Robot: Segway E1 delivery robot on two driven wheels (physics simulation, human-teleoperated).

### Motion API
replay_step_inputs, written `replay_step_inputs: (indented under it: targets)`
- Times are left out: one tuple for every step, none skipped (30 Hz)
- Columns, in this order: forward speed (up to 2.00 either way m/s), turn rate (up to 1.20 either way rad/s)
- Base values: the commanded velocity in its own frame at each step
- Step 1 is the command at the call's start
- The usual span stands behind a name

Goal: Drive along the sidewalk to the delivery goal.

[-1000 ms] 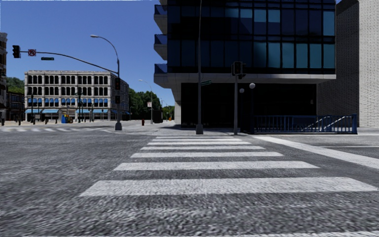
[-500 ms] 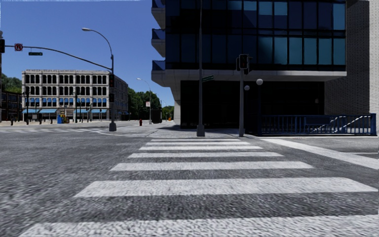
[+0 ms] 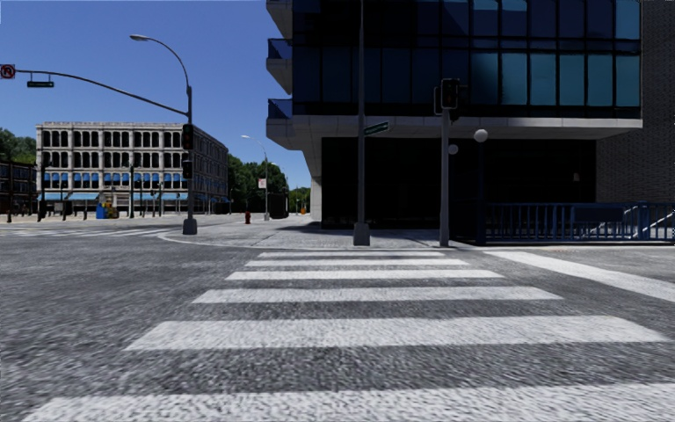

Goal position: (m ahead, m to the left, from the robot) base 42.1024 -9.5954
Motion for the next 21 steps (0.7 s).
replay_step_inputs:
  targets:
    - [2.0,0.11]
    - [2.0,0.11]
    - [2.0,0.11]
    - [2.0,0.11]
    - [2.0,0.11]
    - [2.0,0.16]
    - [2.0,0.16]
    - [2.0,0.19]
    - [2.0,0.19]
    - [2.0,0.2]
    - [2.0,0.2]
    - [2.0,0.2]
    - [2.0,0.2]
    - [2.0,0.24]
    - [2.0,0.24]
    - [2.0,0.27]
    - [2.0,0.28]
    - [2.0,0.28]
    - [2.0,0.28]
    - [2.0,0.28]
    - [2.0,0.28]
